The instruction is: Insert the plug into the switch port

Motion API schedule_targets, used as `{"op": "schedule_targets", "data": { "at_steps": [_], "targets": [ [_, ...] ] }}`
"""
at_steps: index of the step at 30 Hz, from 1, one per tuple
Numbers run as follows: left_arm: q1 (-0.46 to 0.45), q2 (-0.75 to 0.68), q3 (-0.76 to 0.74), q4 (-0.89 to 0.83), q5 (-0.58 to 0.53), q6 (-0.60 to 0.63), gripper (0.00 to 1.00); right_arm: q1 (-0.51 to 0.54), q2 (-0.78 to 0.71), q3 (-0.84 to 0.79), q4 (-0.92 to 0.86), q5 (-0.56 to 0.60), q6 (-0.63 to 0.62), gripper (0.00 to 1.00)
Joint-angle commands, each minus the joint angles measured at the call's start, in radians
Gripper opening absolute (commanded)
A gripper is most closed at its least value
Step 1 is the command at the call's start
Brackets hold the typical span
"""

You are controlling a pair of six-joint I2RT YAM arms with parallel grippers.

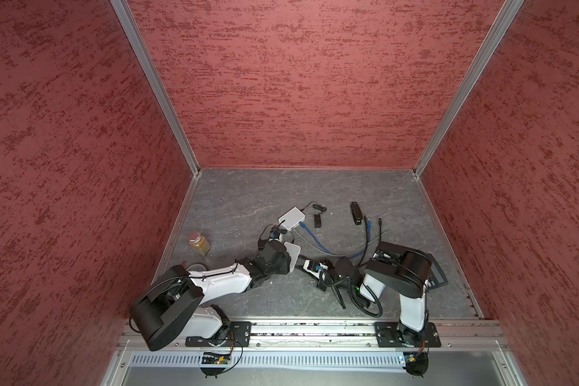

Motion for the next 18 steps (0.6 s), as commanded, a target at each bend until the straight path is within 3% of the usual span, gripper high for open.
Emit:
{"op": "schedule_targets", "data": {
  "at_steps": [1, 9, 18],
  "targets": [
    [-0.021, 0.006, 0.014, 0.073, 0.092, -0.035, 0.54, 0.007, 0.020, -0.017, 0.160, 0.024, 0.019, 0.00],
    [-0.028, -0.025, 0.011, 0.139, 0.217, -0.049, 0.53, 0.007, 0.024, -0.055, 0.244, 0.032, 0.026, 0.00],
    [-0.058, -0.013, 0.015, 0.162, 0.219, -0.110, 0.52, 0.008, 0.015, -0.044, 0.264, 0.044, 0.033, 0.00]
  ]
}}
